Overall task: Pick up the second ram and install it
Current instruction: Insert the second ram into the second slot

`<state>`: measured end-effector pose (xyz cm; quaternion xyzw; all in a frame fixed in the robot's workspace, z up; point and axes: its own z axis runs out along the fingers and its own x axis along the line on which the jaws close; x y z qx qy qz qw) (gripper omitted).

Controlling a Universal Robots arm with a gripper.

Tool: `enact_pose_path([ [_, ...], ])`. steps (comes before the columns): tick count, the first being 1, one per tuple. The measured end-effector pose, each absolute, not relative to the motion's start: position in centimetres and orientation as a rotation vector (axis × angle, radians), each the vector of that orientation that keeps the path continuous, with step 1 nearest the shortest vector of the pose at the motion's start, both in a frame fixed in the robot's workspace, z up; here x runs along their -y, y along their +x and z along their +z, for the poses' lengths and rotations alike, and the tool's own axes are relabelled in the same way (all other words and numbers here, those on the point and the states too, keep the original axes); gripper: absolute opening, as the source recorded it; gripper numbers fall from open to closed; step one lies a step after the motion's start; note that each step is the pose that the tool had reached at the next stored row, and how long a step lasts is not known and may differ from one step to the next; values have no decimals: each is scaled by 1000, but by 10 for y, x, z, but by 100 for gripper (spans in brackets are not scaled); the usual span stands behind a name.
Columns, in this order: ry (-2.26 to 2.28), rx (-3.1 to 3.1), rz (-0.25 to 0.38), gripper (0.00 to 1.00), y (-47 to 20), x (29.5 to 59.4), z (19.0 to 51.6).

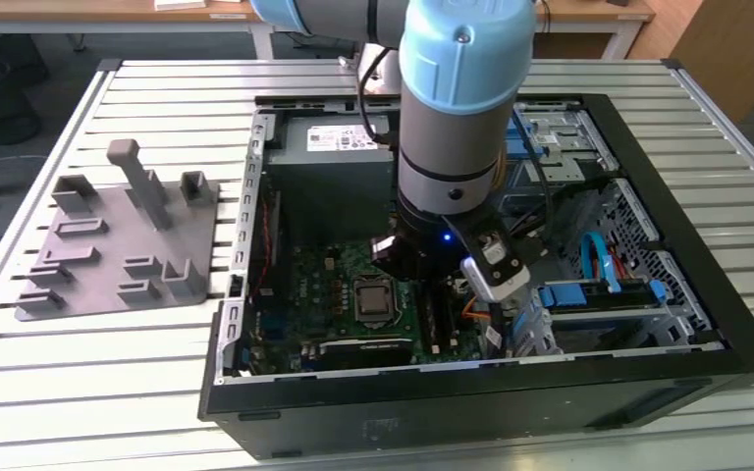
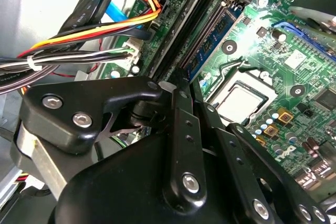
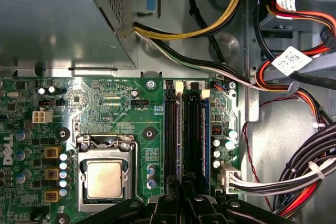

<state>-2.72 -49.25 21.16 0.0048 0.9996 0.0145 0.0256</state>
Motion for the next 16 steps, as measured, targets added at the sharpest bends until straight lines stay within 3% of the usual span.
enact_pose_path([
  [16, 6, -3090, 44, 14, -26, 493, 205],
])
